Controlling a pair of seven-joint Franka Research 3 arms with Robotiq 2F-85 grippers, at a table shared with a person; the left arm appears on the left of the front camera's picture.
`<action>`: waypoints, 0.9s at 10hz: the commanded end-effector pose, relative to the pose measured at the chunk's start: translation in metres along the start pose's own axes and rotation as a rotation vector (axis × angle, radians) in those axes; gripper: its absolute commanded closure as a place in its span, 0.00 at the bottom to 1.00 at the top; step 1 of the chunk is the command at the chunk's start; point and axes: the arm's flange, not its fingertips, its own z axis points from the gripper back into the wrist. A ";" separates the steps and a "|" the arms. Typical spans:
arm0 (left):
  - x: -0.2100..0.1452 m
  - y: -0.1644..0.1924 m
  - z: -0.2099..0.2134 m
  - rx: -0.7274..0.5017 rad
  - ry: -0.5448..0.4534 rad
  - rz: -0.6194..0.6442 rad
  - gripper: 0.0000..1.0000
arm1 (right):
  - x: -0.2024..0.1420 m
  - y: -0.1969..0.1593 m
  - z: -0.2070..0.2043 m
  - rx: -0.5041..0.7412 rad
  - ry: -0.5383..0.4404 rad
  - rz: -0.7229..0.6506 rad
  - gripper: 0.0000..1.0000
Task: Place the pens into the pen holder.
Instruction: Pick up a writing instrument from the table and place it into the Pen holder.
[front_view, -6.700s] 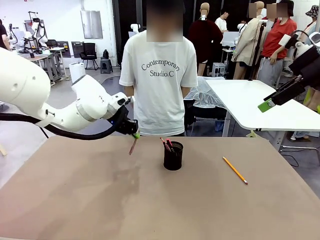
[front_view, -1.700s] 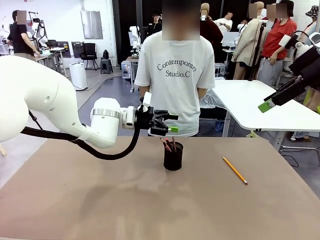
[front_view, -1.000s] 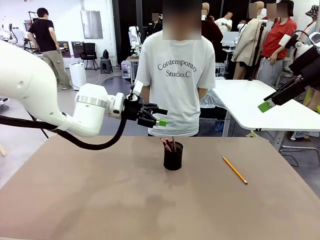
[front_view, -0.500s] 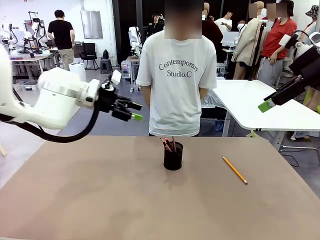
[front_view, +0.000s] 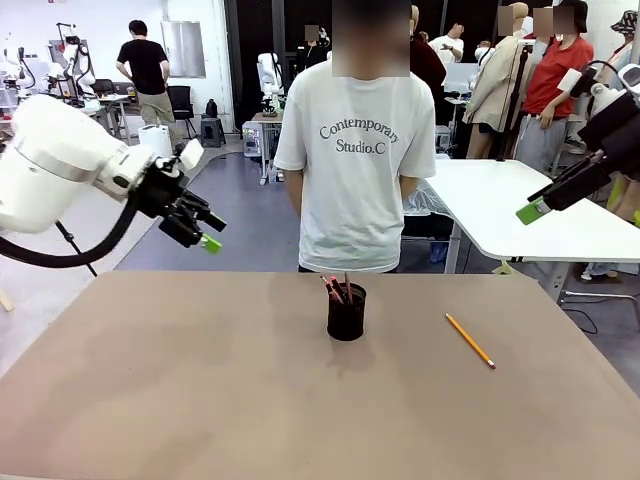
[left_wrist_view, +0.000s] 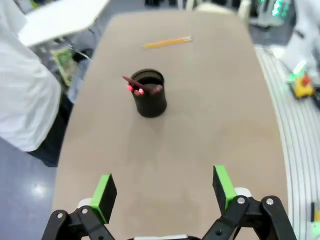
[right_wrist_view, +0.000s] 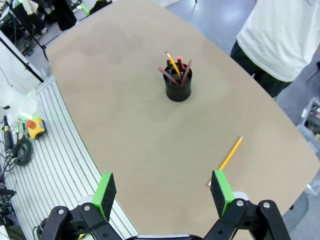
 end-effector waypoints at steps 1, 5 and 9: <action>0.003 0.007 0.016 -0.029 -0.016 -0.058 0.00 | 0.002 0.000 0.001 0.017 -0.018 -0.002 0.00; -0.011 0.019 0.018 0.010 -0.132 -0.099 0.00 | 0.002 0.000 0.001 0.017 -0.018 -0.002 0.00; -0.002 0.013 0.022 0.009 -0.050 -0.092 0.00 | 0.002 0.000 0.001 0.017 -0.018 -0.002 0.00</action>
